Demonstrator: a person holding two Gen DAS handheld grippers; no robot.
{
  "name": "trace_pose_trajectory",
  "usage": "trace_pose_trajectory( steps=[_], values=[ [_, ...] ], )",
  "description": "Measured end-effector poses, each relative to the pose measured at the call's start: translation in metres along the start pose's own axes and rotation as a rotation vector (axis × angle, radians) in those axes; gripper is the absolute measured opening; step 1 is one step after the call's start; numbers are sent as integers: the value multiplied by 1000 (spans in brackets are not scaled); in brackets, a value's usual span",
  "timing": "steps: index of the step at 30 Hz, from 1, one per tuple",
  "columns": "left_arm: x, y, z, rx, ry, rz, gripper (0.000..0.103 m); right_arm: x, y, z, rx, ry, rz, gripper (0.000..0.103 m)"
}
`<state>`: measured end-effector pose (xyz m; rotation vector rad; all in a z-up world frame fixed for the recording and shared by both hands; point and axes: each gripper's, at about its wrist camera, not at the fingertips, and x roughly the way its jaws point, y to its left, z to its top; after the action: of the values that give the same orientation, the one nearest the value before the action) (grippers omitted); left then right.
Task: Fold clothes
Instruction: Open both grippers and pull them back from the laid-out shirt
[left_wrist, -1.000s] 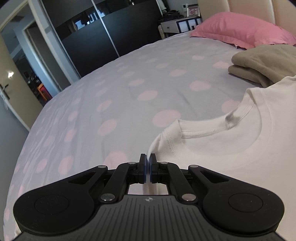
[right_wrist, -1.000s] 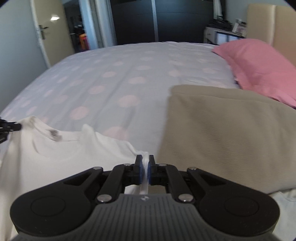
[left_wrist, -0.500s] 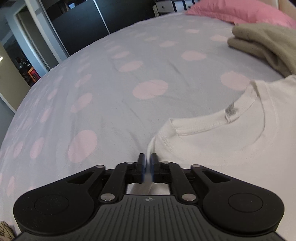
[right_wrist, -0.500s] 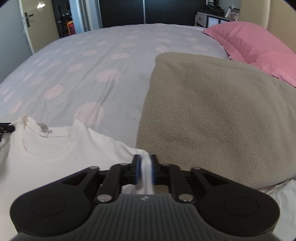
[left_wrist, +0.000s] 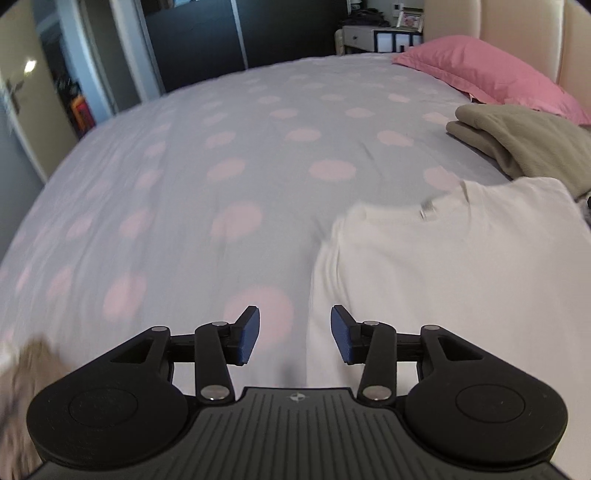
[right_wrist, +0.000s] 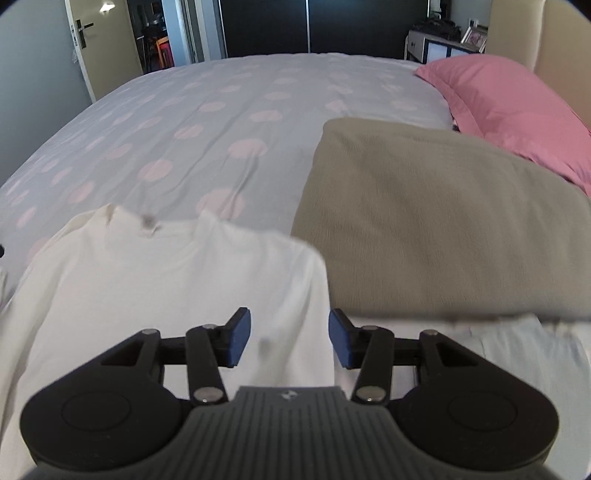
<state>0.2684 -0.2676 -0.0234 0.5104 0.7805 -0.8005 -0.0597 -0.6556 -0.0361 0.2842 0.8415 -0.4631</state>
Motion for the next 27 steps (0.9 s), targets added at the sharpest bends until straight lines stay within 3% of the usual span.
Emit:
trace_pose_trajectory(
  steps=[5, 10, 18, 22, 23, 25, 27],
  values=[
    [-47, 5, -49, -30, 55, -31, 41, -47, 12, -30, 16, 27, 21, 52],
    [-81, 2, -98, -61, 121, -55, 41, -91, 36, -70, 4, 38, 51, 60],
    [-99, -10, -176, -105, 282, -70, 41, -132, 69, -141, -106, 63, 53, 71],
    [-93, -15, -205, -105, 359, -50, 41, -135, 65, -157, -67, 71, 42, 72],
    [-90, -16, -210, -104, 372, -52, 38, -135, 64, -158, -47, 74, 40, 72],
    [-90, -16, -214, -119, 357, -76, 18, -136, 60, -161, -14, 73, 39, 72],
    [-94, -19, -213, -118, 339, -74, 5, -138, 57, -161, 10, 66, 39, 72]
  ],
)
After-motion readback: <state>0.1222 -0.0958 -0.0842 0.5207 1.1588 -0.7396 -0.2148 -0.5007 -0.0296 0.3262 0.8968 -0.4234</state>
